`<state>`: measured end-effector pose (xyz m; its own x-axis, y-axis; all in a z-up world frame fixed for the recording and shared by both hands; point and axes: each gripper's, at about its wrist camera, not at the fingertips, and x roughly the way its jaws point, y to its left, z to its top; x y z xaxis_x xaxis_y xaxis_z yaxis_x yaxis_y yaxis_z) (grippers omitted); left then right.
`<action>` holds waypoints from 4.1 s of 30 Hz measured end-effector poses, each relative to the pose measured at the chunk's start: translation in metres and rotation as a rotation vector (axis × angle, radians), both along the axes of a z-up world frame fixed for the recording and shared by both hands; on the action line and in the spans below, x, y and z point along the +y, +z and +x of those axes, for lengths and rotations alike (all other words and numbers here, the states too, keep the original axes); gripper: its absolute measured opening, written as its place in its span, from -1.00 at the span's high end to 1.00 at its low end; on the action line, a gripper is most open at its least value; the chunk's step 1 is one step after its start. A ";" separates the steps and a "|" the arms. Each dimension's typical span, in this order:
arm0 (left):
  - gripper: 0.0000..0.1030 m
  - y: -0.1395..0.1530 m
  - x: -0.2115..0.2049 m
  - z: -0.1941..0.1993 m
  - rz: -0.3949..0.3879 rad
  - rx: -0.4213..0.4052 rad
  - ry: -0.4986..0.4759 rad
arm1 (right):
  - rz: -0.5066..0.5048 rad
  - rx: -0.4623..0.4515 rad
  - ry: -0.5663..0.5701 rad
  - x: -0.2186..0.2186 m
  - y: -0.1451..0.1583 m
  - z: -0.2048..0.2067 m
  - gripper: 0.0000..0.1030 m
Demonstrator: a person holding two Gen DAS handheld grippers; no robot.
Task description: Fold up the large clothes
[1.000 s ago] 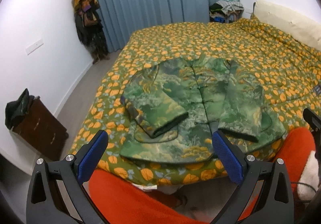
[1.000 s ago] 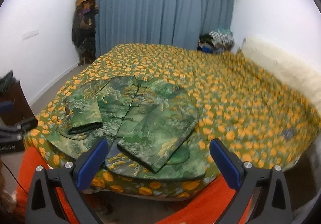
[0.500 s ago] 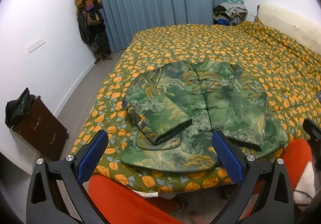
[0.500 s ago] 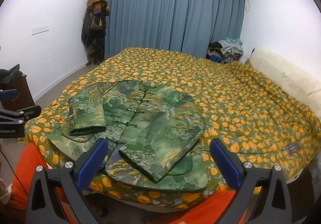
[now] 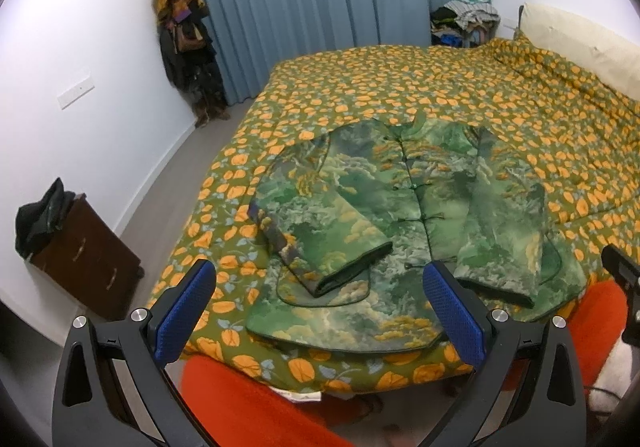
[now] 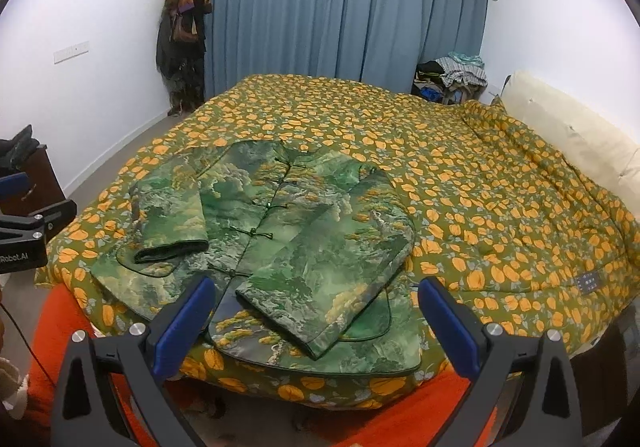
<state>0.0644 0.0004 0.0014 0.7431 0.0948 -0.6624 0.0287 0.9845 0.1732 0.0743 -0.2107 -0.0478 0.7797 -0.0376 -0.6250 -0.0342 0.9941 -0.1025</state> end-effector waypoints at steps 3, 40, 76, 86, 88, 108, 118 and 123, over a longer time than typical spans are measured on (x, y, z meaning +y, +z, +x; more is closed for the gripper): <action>-0.99 0.000 0.001 0.001 -0.009 -0.002 0.003 | -0.012 -0.015 0.001 0.002 -0.001 -0.003 -1.00; -0.99 -0.039 -0.008 0.016 -0.032 0.086 -0.028 | -0.051 0.103 -0.010 0.007 -0.035 0.014 -1.00; -0.99 -0.060 0.024 0.023 -0.041 0.145 0.041 | -0.014 0.224 0.257 -0.019 -0.117 0.110 0.82; -0.99 -0.062 0.025 0.038 -0.042 0.128 -0.005 | -0.060 -0.054 -0.187 -0.205 0.012 0.101 0.82; -0.99 -0.061 0.027 0.042 -0.049 0.112 -0.035 | -0.076 -0.036 -0.261 -0.243 0.012 0.109 0.82; -0.99 -0.172 -0.005 0.157 0.223 0.267 -0.525 | 0.121 -0.001 -0.306 -0.210 -0.038 0.051 0.02; 0.82 -0.161 0.049 0.183 -0.063 0.329 -0.443 | 0.124 -0.049 -0.063 -0.093 -0.027 0.040 0.02; 0.81 -0.068 0.136 0.180 -0.239 0.138 -0.276 | 0.105 -0.073 -0.008 -0.072 -0.020 0.043 0.02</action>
